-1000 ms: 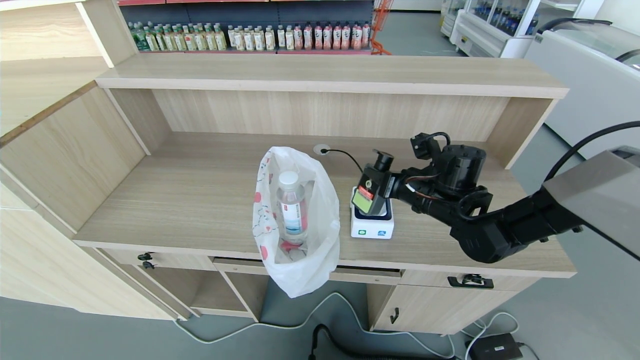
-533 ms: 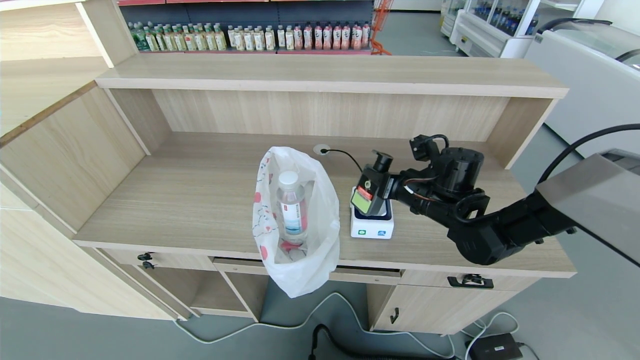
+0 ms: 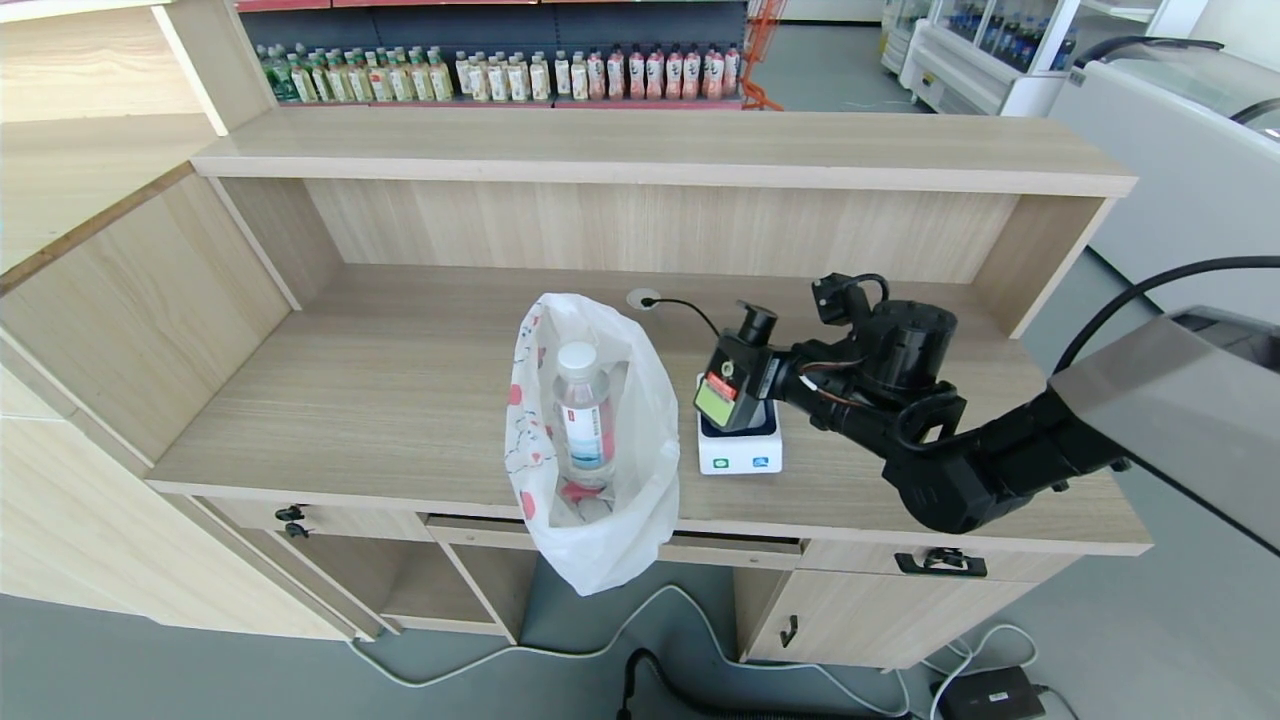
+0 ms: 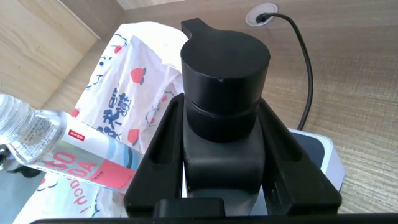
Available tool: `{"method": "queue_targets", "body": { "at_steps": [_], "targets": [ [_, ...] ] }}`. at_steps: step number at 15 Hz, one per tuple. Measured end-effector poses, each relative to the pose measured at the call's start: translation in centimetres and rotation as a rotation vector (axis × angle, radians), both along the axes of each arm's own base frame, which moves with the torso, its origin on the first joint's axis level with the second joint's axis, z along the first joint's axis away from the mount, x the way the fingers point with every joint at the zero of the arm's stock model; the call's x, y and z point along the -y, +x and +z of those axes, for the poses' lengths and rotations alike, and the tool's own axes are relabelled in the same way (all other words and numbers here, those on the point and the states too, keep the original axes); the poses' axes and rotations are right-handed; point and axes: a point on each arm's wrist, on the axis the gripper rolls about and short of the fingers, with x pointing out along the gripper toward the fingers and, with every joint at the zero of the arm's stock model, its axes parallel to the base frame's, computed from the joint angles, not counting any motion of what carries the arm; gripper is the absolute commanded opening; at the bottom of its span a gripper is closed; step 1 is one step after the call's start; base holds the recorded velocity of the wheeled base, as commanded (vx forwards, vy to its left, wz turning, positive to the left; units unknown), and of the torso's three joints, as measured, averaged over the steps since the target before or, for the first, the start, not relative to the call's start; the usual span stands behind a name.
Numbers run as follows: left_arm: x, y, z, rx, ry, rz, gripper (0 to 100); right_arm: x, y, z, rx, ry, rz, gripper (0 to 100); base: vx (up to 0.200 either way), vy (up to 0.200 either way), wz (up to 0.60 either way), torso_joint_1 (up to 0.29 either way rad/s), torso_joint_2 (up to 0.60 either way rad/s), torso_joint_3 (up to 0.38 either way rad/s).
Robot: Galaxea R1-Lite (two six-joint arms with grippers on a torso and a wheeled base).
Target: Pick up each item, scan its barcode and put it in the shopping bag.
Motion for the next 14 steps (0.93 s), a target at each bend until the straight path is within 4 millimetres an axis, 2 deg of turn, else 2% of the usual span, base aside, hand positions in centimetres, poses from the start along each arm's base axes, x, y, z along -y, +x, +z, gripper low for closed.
{"method": "queue_targets", "body": {
  "at_steps": [5, 8, 10, 12, 14],
  "targets": [
    [0.0, 0.0, 0.0, 0.0, 0.0, 0.0, 100, 0.0, -0.1, 0.4, 0.01, 0.002, -0.002, 0, 0.0, 0.0, 0.0, 0.0, 0.0, 0.0],
    [0.0, 0.0, 0.0, 0.0, -0.001, 0.0, 100, 0.8, -1.4, 3.1, 0.091, -0.02, -0.013, 0, 0.0, 0.0, 0.0, 0.0, 0.0, 0.0],
    [0.0, 0.0, 0.0, 0.0, 0.0, 0.0, 100, 1.9, -2.9, 5.1, 0.231, -0.135, -0.037, 0, 0.0, 0.0, 0.0, 0.0, 0.0, 0.0],
    [0.0, 0.0, 0.0, 0.0, 0.001, 0.0, 100, 3.0, -4.2, 7.2, 0.406, -0.242, -0.081, 0, 0.0, 0.2, 0.0, -0.01, 0.0, 0.002],
    [0.0, 0.0, 0.0, 0.0, 0.0, 0.001, 100, 3.5, -5.1, 8.7, 0.461, -0.257, -0.097, 0, 0.0, 0.2, 0.0, 0.01, 0.0, 0.002]
  ]
}}
